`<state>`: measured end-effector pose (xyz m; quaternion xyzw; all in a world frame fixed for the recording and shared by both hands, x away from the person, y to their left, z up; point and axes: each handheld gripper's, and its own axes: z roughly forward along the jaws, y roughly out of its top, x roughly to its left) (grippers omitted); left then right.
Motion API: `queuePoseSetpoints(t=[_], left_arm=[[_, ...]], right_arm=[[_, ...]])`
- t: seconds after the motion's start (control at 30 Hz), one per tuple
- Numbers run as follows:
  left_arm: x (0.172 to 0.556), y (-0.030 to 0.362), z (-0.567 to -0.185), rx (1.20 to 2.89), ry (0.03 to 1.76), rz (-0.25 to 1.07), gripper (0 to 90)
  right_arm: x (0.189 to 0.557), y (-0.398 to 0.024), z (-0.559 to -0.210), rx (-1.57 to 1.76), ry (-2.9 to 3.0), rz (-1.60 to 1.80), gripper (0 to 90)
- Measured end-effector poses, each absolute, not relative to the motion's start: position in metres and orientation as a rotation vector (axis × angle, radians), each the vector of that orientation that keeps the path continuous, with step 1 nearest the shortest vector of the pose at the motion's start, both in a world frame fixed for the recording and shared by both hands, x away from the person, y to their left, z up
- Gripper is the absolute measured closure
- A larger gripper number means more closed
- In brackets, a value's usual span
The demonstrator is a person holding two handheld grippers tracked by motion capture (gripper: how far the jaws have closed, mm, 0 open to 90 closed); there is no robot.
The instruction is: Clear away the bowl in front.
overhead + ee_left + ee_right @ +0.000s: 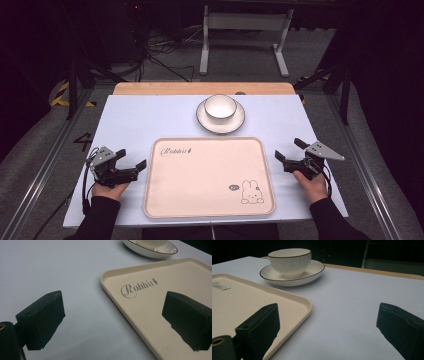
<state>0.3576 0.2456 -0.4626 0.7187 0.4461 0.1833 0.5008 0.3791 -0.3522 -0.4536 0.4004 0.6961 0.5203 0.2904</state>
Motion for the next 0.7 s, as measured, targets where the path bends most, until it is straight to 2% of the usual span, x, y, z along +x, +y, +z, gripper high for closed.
queuePoseSetpoints(t=[0.7], left_arm=[[0.3577, 0.2428, -0.4535, 1.756, 1.060, 0.404, 8.7]], right_arm=[[0.3796, -0.3524, -0.4536, 1.070, 1.859, 1.387, 5.4]])
